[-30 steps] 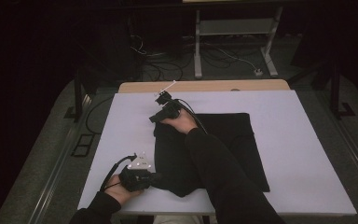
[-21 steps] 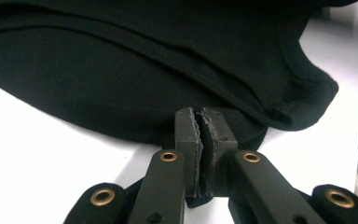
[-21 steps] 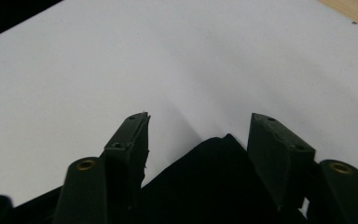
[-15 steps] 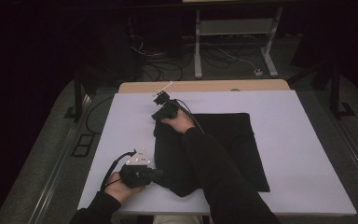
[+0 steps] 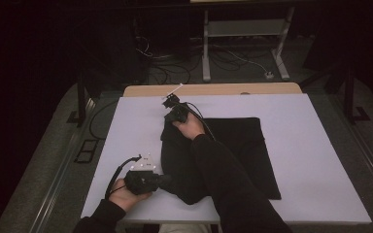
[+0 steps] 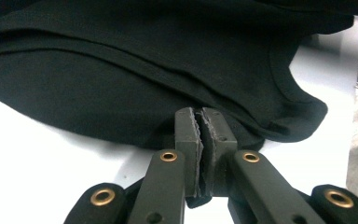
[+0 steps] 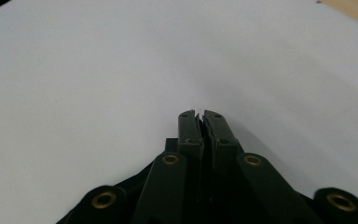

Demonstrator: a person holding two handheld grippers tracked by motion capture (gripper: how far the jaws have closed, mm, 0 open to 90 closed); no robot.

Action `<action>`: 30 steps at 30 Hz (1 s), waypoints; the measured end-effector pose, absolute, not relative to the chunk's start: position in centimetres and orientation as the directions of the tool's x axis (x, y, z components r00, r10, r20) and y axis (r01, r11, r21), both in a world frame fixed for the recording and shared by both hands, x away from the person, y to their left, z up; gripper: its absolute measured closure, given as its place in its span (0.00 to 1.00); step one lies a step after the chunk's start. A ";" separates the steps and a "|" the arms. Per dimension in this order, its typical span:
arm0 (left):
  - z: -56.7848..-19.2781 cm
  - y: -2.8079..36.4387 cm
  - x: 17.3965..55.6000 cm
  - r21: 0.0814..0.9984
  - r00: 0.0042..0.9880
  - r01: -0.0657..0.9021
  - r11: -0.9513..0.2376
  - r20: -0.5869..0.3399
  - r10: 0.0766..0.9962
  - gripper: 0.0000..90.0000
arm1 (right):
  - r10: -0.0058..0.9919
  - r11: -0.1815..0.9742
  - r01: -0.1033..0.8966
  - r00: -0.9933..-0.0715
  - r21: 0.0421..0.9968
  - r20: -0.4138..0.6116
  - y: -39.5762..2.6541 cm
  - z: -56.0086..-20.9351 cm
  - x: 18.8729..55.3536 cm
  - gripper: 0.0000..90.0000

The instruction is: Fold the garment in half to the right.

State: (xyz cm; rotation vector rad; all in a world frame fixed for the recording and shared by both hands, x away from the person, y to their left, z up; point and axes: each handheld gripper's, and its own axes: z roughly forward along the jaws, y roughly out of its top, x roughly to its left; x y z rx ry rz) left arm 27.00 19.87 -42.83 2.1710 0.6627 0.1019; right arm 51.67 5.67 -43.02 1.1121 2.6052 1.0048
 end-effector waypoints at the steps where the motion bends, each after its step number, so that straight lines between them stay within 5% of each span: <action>1: -42.6 19.8 26.9 0.755 0.858 0.421 -0.502 -0.152 0.490 0.94 | 0.678 0.509 0.581 -0.725 0.635 0.121 5.4 -42.6 51.3 0.94; 30: -40.3 17.7 26.3 0.813 0.870 0.373 -0.447 -0.139 0.473 0.94 | 0.648 0.383 0.564 -0.728 0.732 0.223 -1.4 -38.1 50.2 0.95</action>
